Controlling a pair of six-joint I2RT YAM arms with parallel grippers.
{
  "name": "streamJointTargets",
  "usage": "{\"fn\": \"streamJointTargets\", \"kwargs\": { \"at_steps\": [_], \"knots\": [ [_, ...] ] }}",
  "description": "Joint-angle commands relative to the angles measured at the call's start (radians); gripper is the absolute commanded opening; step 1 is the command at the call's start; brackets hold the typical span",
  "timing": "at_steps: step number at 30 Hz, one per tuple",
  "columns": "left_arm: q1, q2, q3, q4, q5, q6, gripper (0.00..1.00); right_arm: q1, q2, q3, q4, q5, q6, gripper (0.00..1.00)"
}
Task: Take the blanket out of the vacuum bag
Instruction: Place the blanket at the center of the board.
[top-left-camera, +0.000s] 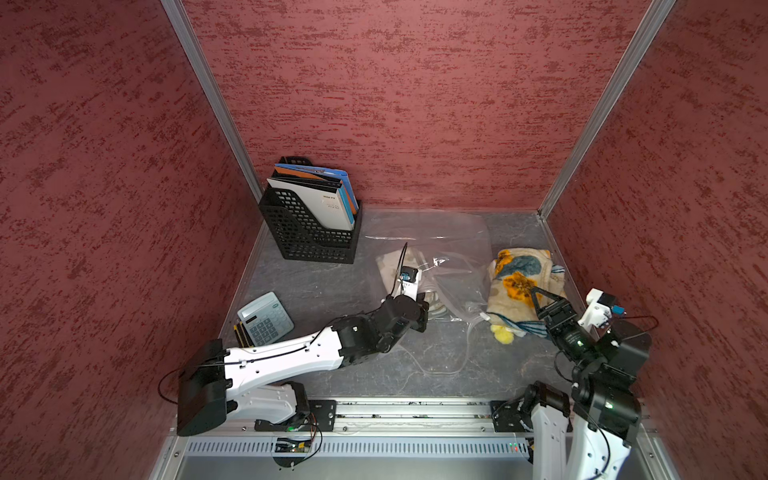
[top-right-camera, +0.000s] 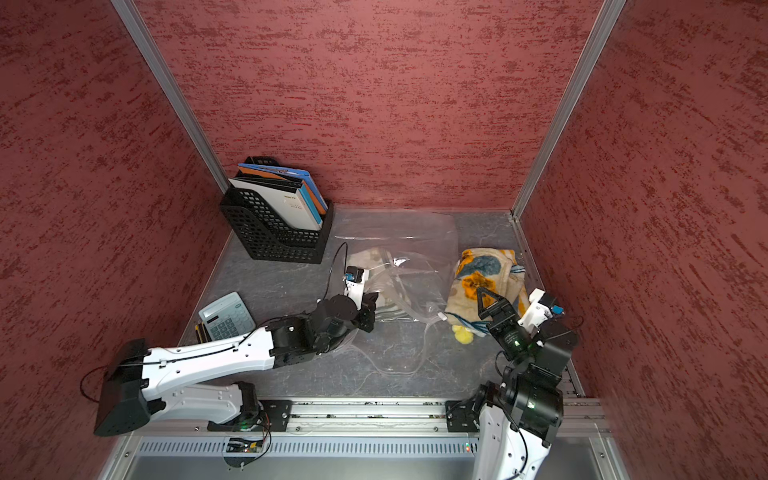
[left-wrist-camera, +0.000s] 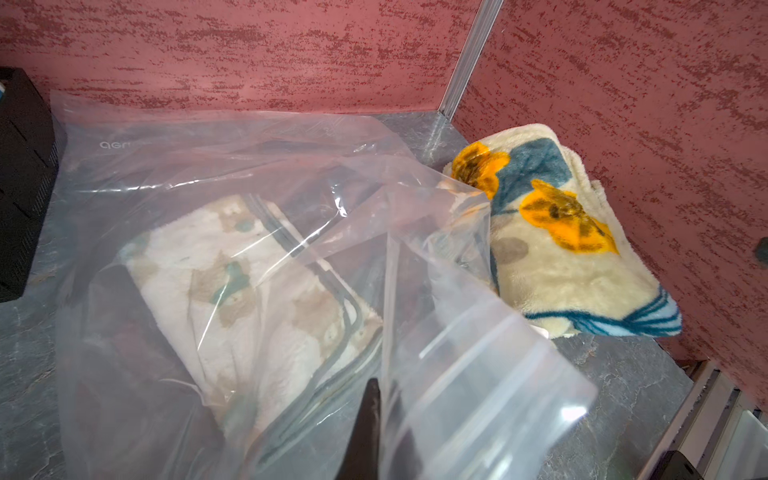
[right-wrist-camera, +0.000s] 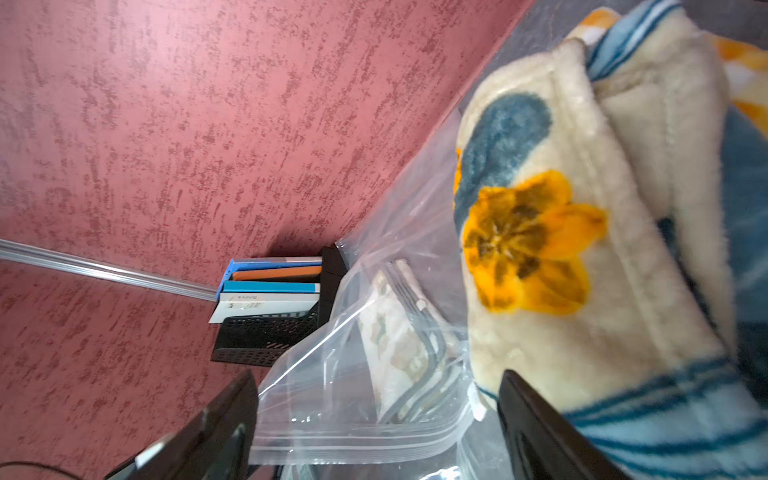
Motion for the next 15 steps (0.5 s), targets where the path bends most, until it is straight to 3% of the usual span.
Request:
{"fn": "streamJointTargets", "kwargs": {
  "at_steps": [1,3,7,12,15],
  "knots": [
    [-0.024,-0.039,0.001,-0.01,-0.039,0.0,0.0,0.007,-0.009,-0.071,0.075,-0.02,0.007,0.76],
    [-0.029,-0.051,-0.009,-0.013,-0.049,-0.009,0.0,0.007,0.037,-0.093,0.183,-0.059,0.04,0.62],
    [-0.029,-0.06,-0.004,-0.027,-0.062,-0.013,0.0,0.007,0.246,-0.158,0.463,-0.084,0.12,0.03],
    [-0.016,-0.034,0.019,-0.007,-0.065,0.032,0.0,0.034,0.534,-0.175,0.758,-0.097,0.159,0.0],
    [0.024,-0.017,0.021,0.02,-0.026,0.049,0.0,0.036,0.644,-0.143,0.809,-0.071,0.149,0.0]
  ]
}}
